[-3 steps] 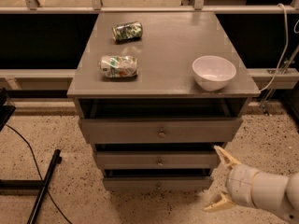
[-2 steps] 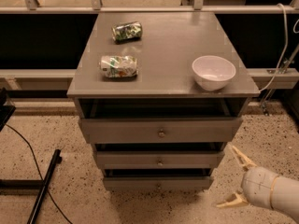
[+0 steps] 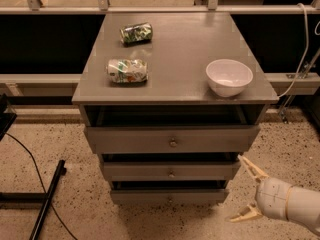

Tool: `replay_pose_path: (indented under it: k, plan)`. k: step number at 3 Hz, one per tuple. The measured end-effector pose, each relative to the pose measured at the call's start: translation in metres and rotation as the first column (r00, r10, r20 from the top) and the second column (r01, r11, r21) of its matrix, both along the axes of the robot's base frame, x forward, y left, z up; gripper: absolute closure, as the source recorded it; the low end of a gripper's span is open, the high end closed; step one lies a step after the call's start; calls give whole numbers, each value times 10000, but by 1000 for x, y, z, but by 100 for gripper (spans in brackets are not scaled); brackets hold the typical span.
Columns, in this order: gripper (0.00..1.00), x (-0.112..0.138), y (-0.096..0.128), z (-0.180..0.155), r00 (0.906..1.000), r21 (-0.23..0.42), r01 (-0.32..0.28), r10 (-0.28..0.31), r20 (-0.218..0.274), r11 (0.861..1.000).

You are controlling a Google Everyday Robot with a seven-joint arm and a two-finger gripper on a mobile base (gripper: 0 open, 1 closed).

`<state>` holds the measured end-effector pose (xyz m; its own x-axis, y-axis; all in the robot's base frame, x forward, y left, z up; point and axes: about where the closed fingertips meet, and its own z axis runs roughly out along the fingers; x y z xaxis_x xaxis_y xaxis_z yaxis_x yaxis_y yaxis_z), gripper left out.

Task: Open bottom drawer

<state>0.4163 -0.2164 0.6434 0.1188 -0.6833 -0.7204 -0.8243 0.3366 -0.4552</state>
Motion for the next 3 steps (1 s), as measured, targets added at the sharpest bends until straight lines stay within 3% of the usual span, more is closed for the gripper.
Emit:
replay_pose_path:
  k: [1, 2, 3]
  plan:
    - [0, 20, -12, -43, 9978, -422, 61, -88, -651, 9991]
    - [0, 33, -16, -120, 9868, -1243, -292, 87, -1620, 9918]
    - [0, 33, -20, -187, 9730, -1370, -763, 438, -2266, 9876]
